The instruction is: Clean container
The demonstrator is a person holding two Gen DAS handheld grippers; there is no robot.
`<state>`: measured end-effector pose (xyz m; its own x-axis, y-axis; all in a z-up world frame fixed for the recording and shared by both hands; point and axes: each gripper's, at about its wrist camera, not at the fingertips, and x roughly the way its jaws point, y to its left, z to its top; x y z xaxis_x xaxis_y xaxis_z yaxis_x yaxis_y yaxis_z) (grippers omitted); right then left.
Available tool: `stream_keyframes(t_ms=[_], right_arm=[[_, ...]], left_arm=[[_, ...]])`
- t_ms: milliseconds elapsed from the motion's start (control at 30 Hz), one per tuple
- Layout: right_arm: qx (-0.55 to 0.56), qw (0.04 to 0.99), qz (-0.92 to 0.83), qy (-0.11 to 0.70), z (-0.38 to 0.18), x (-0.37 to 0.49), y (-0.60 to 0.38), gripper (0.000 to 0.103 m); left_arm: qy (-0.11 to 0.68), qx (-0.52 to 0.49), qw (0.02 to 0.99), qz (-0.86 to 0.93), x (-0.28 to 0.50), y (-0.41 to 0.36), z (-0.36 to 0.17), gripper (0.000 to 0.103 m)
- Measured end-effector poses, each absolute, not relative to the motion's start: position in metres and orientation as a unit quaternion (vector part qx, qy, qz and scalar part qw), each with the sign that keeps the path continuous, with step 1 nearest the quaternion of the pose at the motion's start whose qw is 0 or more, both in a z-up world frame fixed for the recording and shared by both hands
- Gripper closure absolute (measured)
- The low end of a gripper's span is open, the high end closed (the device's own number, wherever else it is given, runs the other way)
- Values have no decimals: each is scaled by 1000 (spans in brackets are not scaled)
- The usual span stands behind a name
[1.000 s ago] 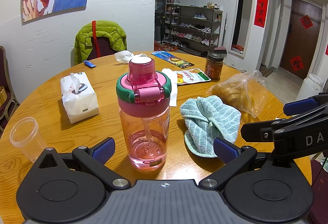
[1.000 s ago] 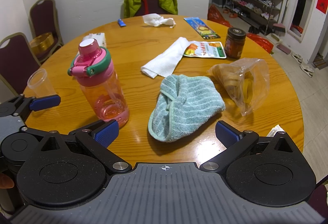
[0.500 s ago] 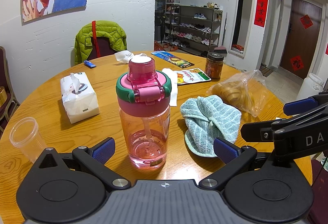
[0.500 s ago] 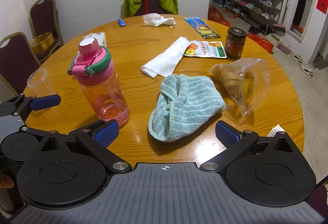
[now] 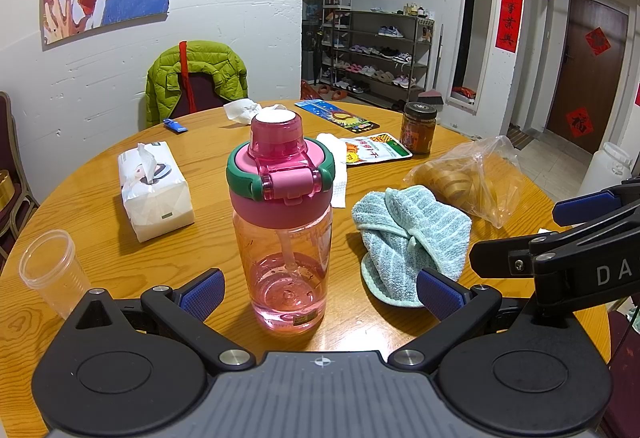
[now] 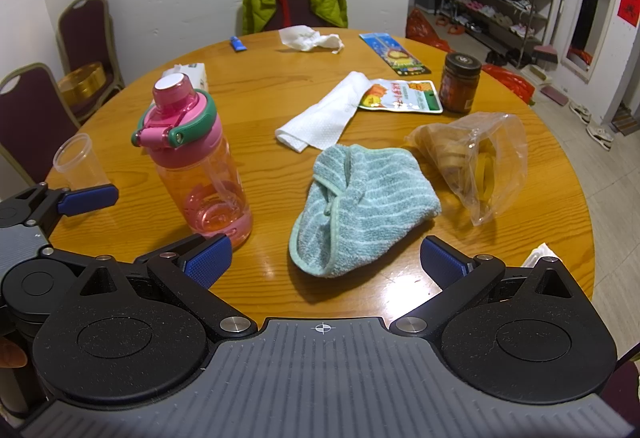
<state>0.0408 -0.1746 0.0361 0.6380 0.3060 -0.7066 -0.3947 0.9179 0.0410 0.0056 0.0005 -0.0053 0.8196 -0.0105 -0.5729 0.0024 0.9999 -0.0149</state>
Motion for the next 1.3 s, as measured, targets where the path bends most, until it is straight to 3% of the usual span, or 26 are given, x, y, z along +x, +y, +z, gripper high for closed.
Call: stream_keyframes(t_ms=[1033,1300], right_arm=[[-55,903,198,378,32,40,-178,0],[-5,906,216,364,18,56,-179,0]], left_arm=[[295,0,956,-4,4,5,-8,1],[279,7,960,-17,5,14,-19,1]])
